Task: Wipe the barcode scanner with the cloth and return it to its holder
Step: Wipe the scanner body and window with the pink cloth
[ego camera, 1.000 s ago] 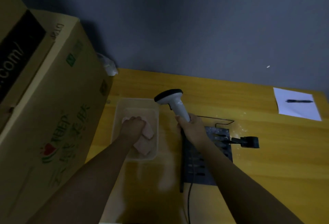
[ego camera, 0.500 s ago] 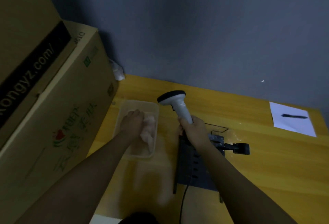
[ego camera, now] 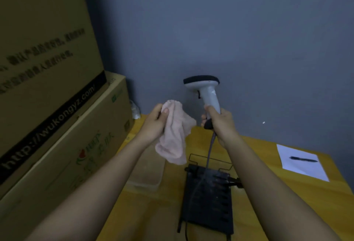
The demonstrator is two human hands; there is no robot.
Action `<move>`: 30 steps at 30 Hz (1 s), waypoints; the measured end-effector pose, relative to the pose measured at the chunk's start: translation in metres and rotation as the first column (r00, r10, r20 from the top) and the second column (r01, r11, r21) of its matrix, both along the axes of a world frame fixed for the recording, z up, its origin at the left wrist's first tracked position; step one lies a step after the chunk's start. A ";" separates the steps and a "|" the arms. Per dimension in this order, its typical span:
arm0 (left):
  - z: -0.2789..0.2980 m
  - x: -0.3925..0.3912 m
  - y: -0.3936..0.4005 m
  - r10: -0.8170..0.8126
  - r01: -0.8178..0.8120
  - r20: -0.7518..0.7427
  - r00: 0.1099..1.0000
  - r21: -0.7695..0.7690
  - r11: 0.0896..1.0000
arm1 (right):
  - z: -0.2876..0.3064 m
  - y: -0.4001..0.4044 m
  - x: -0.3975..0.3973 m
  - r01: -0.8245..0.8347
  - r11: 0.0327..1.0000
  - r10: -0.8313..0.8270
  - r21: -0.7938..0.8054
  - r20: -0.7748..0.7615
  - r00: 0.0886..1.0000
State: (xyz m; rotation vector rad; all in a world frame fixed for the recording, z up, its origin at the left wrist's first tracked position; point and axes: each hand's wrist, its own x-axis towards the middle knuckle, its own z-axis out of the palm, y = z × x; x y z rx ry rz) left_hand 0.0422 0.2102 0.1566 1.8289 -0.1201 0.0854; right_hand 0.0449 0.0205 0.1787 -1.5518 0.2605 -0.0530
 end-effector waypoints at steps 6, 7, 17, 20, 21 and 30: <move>0.027 -0.018 -0.024 -0.185 0.110 -0.174 0.967 -0.370 0.923 | 0.012 0.005 -0.025 0.000 1.000 -0.001 0.022 0.069 0.998; 0.029 -0.021 -0.028 -0.211 0.113 -0.194 0.958 -0.422 0.899 | 0.014 0.007 -0.029 0.008 0.999 -0.011 0.035 0.081 0.997; 0.041 -0.038 -0.042 -0.427 0.194 -0.246 0.870 -0.626 0.755 | 0.011 0.002 -0.049 -0.073 0.997 0.075 -0.021 0.101 0.992; 0.039 -0.038 -0.041 -0.338 0.164 -0.268 0.902 -0.512 0.843 | 0.010 0.001 -0.049 -0.078 0.997 0.080 -0.014 0.147 0.986; 0.038 -0.037 -0.041 -0.307 0.150 -0.268 0.913 -0.481 0.864 | 0.011 0.000 -0.049 -0.077 0.997 0.080 -0.025 0.158 0.984; 0.044 -0.035 -0.035 -0.253 0.241 -0.070 0.965 -0.144 0.960 | 0.006 -0.009 -0.042 -0.071 0.997 0.075 -0.029 0.143 0.987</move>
